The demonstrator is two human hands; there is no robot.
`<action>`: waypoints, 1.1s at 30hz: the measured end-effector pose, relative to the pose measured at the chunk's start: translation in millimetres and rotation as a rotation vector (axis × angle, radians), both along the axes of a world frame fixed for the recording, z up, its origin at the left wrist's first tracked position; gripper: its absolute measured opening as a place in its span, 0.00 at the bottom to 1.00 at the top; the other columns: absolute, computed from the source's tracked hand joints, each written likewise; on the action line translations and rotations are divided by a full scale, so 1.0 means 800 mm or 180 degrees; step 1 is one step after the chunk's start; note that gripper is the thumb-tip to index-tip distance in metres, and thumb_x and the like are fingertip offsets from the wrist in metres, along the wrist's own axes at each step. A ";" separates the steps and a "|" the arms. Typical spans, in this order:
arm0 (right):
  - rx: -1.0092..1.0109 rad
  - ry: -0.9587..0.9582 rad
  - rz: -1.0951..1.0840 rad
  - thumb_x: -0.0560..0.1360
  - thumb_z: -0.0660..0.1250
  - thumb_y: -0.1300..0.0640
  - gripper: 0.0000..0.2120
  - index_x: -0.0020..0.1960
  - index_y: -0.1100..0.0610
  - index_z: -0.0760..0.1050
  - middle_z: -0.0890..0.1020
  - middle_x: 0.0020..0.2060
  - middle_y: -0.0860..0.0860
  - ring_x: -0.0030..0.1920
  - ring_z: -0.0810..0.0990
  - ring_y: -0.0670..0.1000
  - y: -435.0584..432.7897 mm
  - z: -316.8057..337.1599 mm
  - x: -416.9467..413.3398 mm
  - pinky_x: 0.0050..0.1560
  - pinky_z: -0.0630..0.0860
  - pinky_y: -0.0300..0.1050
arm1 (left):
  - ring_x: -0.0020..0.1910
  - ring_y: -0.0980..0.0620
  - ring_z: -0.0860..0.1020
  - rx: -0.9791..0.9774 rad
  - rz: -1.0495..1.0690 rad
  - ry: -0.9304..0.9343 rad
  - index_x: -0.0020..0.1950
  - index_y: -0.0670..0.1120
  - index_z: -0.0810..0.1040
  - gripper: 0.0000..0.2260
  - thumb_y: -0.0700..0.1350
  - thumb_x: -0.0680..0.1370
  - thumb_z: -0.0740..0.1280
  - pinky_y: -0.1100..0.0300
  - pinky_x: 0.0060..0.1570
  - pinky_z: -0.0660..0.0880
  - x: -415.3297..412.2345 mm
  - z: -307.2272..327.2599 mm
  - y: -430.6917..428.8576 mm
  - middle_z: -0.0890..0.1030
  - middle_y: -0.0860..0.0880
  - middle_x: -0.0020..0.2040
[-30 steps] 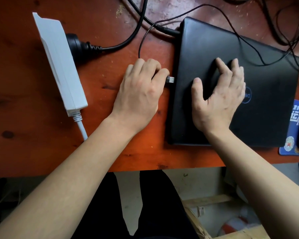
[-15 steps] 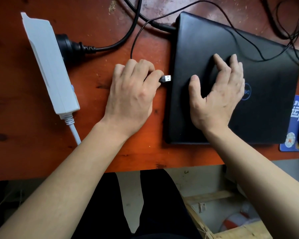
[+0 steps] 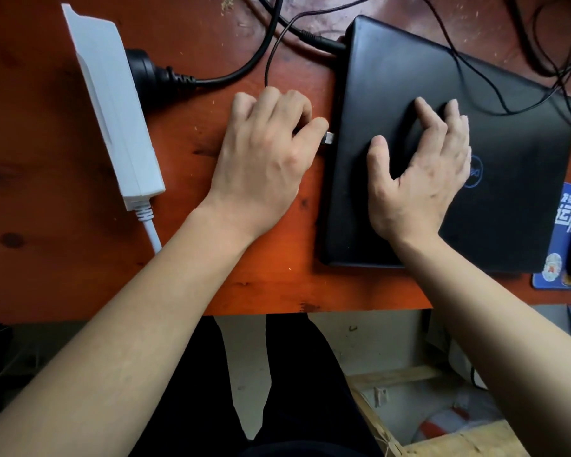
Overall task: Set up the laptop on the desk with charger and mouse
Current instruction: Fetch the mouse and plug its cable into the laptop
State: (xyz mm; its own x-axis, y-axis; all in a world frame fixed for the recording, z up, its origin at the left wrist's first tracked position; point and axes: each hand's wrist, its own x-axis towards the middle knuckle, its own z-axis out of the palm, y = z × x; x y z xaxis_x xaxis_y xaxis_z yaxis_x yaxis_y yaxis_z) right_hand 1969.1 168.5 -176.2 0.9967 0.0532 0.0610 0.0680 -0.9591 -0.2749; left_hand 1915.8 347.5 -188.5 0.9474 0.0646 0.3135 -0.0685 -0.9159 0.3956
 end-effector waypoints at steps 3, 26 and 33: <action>-0.0009 -0.0026 -0.0008 0.75 0.58 0.38 0.32 0.75 0.52 0.66 0.61 0.78 0.56 0.80 0.54 0.58 0.001 0.000 -0.001 0.77 0.50 0.60 | 0.43 0.42 0.76 0.0086 -0.0131 -0.0025 0.49 0.43 0.82 0.11 0.39 0.82 0.60 0.48 0.43 0.67 0.002 0.002 0.003 0.80 0.44 0.48; 0.0011 -0.0045 -0.0021 0.76 0.59 0.38 0.31 0.75 0.51 0.66 0.61 0.78 0.56 0.80 0.54 0.58 -0.001 -0.002 -0.001 0.78 0.49 0.60 | 0.48 0.40 0.74 -0.0301 -0.0291 0.0305 0.55 0.40 0.80 0.08 0.37 0.79 0.62 0.50 0.46 0.64 0.005 -0.002 0.006 0.77 0.41 0.51; 0.0024 -0.0063 -0.0024 0.76 0.59 0.38 0.31 0.75 0.51 0.66 0.61 0.78 0.56 0.80 0.54 0.58 -0.002 -0.004 -0.001 0.77 0.49 0.60 | 0.50 0.42 0.74 -0.0218 0.0033 0.0347 0.57 0.44 0.80 0.11 0.43 0.82 0.59 0.49 0.48 0.65 -0.002 -0.002 0.003 0.77 0.44 0.53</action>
